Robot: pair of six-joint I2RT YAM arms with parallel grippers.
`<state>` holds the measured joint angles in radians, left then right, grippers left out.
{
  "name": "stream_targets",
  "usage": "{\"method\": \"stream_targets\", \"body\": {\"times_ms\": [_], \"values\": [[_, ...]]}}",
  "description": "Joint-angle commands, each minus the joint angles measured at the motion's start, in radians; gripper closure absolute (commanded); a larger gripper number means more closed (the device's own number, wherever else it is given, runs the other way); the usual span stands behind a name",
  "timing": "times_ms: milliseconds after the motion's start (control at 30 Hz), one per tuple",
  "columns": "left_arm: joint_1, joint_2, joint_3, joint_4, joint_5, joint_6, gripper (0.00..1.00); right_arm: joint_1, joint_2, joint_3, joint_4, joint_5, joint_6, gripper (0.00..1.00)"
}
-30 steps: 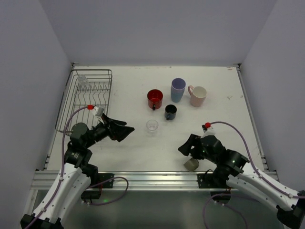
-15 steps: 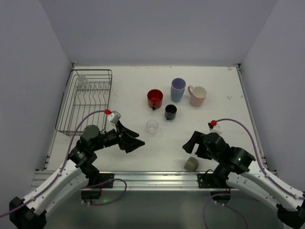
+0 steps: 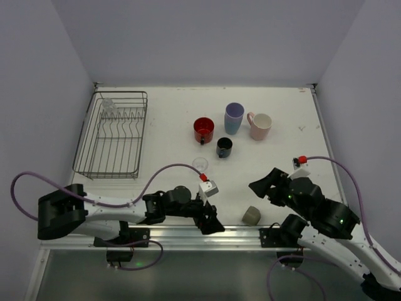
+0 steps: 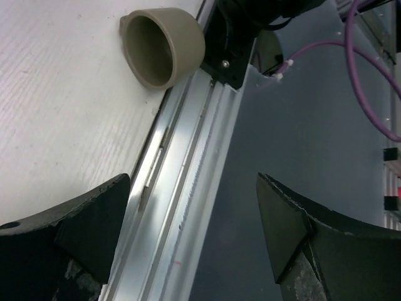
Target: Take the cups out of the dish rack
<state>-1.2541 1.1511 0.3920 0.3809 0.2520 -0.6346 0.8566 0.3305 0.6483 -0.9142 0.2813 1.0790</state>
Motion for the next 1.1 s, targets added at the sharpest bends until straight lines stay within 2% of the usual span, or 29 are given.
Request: {"method": "stream_targets", "body": {"times_ms": [0,133,233,433,633,667,767,800,867,900,967,1067], "values": [[-0.027,0.151,0.105,0.283,-0.092,0.079,0.15,0.001,-0.005,0.092,0.070,0.048,-0.074,0.23],[-0.027,0.376,0.209,0.372,-0.066,0.096,0.15,0.001,-0.042,0.080,0.110,0.033,-0.109,0.24],[-0.027,0.485,0.280,0.410,-0.023,0.092,0.15,0.001,-0.068,0.056,0.121,0.019,-0.113,0.24],[-0.027,0.600,0.330,0.460,0.009,0.075,0.18,0.001,-0.128,-0.012,0.152,-0.016,-0.111,0.25],[-0.027,0.663,0.355,0.493,0.046,0.038,0.32,0.001,-0.159,-0.030,0.150,-0.010,-0.117,0.26],[-0.027,0.671,0.360,0.497,0.049,0.032,0.37,0.001,-0.162,-0.030,0.150,-0.004,-0.119,0.26],[-0.027,0.700,0.373,0.503,0.073,0.018,0.44,0.001,-0.168,-0.026,0.150,-0.001,-0.123,0.26],[-0.027,0.716,0.383,0.512,0.085,0.013,0.52,0.001,-0.173,-0.024,0.150,0.001,-0.123,0.26],[-0.027,0.728,0.392,0.518,0.096,0.006,0.62,0.001,-0.176,-0.026,0.150,0.002,-0.123,0.26],[-0.027,0.731,0.390,0.518,0.096,0.006,0.82,-0.001,-0.176,-0.026,0.144,0.005,-0.122,0.26],[-0.027,0.727,0.383,0.512,0.087,0.009,1.00,0.001,-0.180,-0.027,0.133,0.013,-0.116,0.26],[-0.025,0.681,0.358,0.489,0.063,0.035,1.00,0.001,-0.191,-0.030,0.126,0.027,-0.110,0.26]]}}
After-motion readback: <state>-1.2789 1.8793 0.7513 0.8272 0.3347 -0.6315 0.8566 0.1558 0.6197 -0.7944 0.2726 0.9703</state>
